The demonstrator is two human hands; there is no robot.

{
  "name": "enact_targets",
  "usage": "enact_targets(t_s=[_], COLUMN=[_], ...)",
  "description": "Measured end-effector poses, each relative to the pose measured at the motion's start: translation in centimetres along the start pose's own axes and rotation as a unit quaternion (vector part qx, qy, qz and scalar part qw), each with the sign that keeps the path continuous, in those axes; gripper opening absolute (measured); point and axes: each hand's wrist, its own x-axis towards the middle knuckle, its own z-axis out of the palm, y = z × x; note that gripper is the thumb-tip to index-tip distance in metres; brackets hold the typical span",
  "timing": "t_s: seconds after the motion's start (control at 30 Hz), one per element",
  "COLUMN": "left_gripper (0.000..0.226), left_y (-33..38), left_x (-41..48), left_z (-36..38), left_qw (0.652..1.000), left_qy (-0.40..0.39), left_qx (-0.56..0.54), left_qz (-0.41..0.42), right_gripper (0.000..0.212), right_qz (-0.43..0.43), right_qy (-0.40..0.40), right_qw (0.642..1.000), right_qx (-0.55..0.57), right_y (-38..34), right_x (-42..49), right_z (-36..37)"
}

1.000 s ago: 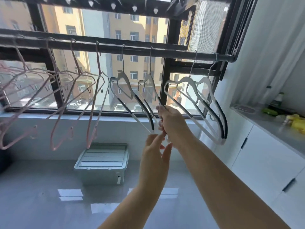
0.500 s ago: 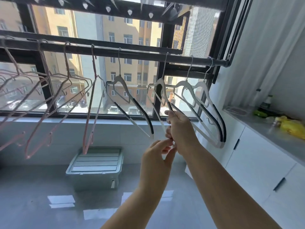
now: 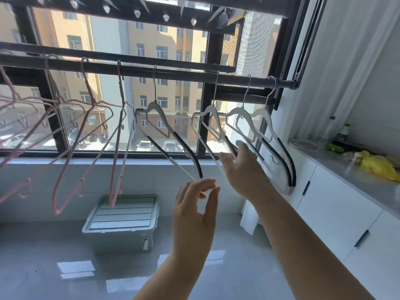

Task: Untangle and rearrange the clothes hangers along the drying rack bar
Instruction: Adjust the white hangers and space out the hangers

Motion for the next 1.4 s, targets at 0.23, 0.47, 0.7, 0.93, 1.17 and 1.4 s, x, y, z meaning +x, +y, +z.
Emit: enact_targets(t_s=[0.23,0.47,0.7,0.93,1.17,1.4], left_gripper=[0.071,0.036,0.034,0.031,0.032,0.033], left_y=[-1.6,-2.2,-3.2,-2.9,-3.4,-4.1], left_x=[2.2,1.9,2.2,2.2,2.0,2.5], left_z=[-0.7,-1.6,-2.0,-1.6,-1.4,-1.9], left_qw=[0.987,0.986,0.990,0.992,0.993,0.991], left_qy=[-0.087,-0.070,-0.079,-0.090,-0.104,-0.122], left_qx=[0.089,0.116,0.083,0.060,0.026,0.001], left_qz=[-0.097,-0.092,-0.087,-0.057,-0.053,-0.058], right_gripper=[0.046,0.038,0.029,0.030,0.029,0.027], right_qz=[-0.213,-0.056,-0.006,0.026,0.032,0.036], right_qy=[0.037,-0.138,-0.072,-0.052,-0.036,-0.025], right_qw=[0.976,0.981,0.972,0.971,0.979,0.986], right_qx=[-0.020,0.121,0.222,0.232,0.199,0.162], right_y=[-4.9,-6.8,-7.0,-6.2,-5.9,-6.1], right_x=[-0.8,1.7,1.4,1.1,1.0,1.3], right_z=[0.3,4.6,5.6,4.8,4.6,5.4])
